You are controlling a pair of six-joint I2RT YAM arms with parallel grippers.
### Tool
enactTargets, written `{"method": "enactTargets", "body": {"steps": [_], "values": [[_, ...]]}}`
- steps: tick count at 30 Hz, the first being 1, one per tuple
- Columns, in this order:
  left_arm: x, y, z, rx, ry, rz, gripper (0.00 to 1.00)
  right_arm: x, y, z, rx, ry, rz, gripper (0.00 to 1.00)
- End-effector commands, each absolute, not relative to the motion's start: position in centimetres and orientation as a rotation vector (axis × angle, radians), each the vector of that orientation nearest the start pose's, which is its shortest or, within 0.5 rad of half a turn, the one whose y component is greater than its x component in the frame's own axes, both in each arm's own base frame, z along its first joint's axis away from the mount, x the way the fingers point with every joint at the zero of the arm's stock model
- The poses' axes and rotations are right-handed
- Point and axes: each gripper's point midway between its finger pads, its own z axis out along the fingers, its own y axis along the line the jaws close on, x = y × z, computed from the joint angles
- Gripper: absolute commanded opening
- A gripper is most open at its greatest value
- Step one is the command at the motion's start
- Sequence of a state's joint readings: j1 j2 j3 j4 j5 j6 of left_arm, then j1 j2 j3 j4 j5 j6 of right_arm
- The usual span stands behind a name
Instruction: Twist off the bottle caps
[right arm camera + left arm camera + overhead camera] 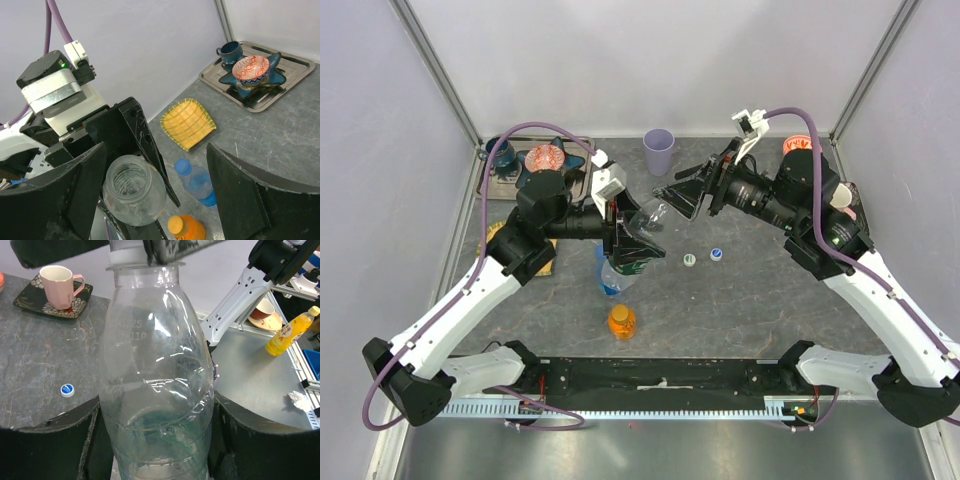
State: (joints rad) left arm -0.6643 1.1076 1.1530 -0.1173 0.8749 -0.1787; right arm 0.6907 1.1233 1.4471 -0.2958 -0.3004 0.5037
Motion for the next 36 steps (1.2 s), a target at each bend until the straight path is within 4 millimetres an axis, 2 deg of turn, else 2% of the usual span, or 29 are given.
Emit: {"method": "enactTargets", "body": {"steps": [1,5,11,18,21,22,23,25,26,27,28,30,31,33,34,35,36], "values": [[16.0,-31.0,39.5,1.114,1.331,-1.351,0.45,21.5,28.2,46.8,-0.463,1.565,1.203,0.86],[16.1,-31.1,39.5,1.114,1.33,-1.346,0.45,21.2,28.3,46.5,-0.479,1.569,1.213,0.74],[16.2,-31.2,39.6,1.116,1.332,-1.339,0.45,20.5,28.6,46.3,-0.516,1.575,1.245,0.63],[16.7,-31.4,39.5,1.107,1.342,-1.323,0.45,20.1,28.7,45.9,-0.537,1.584,1.263,0.65],[16.8,-31.5,39.4,1.109,1.341,-1.322,0.45,20.1,28.7,45.7,-0.539,1.587,1.26,0.6],[16.8,-31.5,39.4,1.11,1.345,-1.325,0.45,20.1,28.7,45.6,-0.54,1.59,1.261,0.58],[16.8,-31.5,39.3,1.112,1.345,-1.326,0.46,20.1,28.8,45.5,-0.544,1.592,1.264,0.49],[16.8,-31.5,39.3,1.108,1.345,-1.32,0.47,20.0,28.9,45.4,-0.553,1.593,1.266,0.37],[17.0,-31.5,39.3,1.105,1.347,-1.313,0.47,19.9,28.9,45.6,-0.555,1.588,1.27,0.25],[16.9,-31.4,39.4,1.102,1.349,-1.309,0.48,19.8,28.8,45.7,-0.559,1.583,1.269,0.21],[17.4,-31.4,39.3,1.087,1.356,-1.287,0.61,19.8,28.8,45.8,-0.561,1.583,1.269,0.12],[17.9,-31.2,39.8,1.061,1.366,-1.252,0.71,20.0,28.6,46.3,-0.546,1.578,1.254,0.06],[18.6,-30.8,39.7,1.026,1.401,-1.205,0.99,20.2,28.4,46.5,-0.533,1.575,1.24,0.0],[19.5,-30.2,40.6,0.971,1.427,-1.137,1.0,20.6,27.8,47.3,-0.513,1.567,1.189,0.0],[20.7,-29.4,40.2,0.906,1.494,-1.057,0.99,22.0,26.8,47.8,-0.438,1.567,1.111,0.0],[21.4,-28.8,40.9,0.864,1.504,-1.008,0.99,22.5,26.0,48.8,-0.399,1.547,1.061,0.0],[22.0,-28.0,41.1,0.821,1.524,-0.958,0.99,23.4,25.0,48.8,-0.343,1.562,0.996,0.0]]}}
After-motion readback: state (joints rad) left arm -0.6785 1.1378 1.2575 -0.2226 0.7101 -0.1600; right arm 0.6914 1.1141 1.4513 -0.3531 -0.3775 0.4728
